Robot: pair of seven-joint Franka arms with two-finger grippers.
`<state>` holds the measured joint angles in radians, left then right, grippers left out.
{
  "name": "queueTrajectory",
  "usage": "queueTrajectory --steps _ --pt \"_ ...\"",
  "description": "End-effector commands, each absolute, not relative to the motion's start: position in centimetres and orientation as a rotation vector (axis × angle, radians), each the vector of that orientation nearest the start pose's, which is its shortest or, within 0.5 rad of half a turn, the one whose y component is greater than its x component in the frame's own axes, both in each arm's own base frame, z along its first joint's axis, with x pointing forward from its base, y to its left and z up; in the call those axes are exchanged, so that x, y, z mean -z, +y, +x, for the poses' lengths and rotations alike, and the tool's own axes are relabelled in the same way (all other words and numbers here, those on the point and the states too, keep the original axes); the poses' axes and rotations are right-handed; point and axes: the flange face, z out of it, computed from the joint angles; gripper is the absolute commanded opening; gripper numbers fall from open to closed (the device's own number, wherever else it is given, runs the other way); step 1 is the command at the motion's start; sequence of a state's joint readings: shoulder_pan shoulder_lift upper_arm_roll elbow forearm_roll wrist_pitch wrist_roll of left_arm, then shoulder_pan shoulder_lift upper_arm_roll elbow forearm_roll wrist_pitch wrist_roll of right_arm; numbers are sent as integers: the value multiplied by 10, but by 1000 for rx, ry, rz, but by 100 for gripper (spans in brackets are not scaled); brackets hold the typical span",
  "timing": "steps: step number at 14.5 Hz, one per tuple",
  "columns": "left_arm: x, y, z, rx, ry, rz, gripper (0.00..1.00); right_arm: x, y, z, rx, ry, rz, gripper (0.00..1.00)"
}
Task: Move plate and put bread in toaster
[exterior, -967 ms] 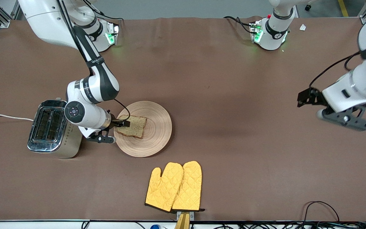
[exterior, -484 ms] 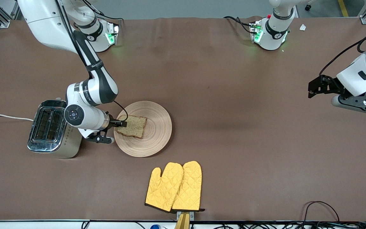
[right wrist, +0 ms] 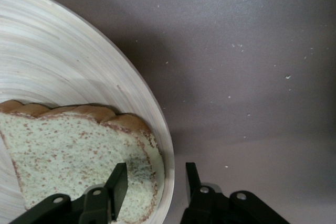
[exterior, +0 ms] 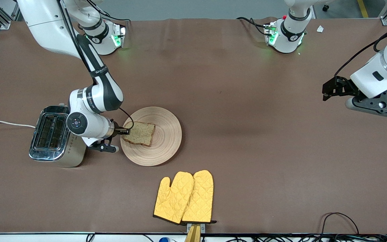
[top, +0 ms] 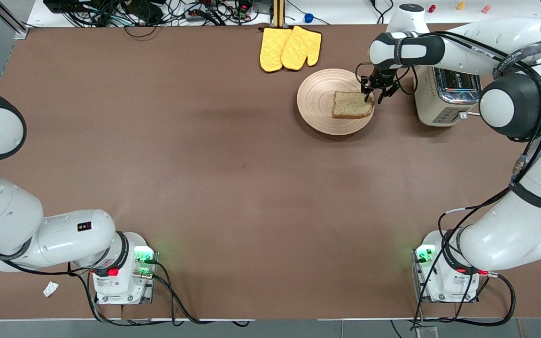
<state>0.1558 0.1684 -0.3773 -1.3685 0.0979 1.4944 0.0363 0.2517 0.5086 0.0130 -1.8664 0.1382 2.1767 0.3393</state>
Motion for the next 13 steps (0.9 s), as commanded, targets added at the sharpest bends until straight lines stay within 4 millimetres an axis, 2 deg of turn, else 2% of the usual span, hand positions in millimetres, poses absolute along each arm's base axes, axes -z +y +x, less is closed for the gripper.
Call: queueTrajectory --steps 1,3,5,10,13 --pt "-637 -96 578 -11 249 -3065 100 -224 164 594 -346 281 -3054 47" --pt "-647 -90 572 15 167 -3077 100 -225 169 592 -349 278 -3056 46" --pt "-646 -86 568 -2 139 -3101 100 -223 170 592 -352 295 -3056 44" --pt "-629 -81 543 120 134 -3106 100 -220 171 591 -365 310 -3057 40" --pt "-624 -72 537 102 91 -3152 100 -220 178 589 -366 327 -3059 36"
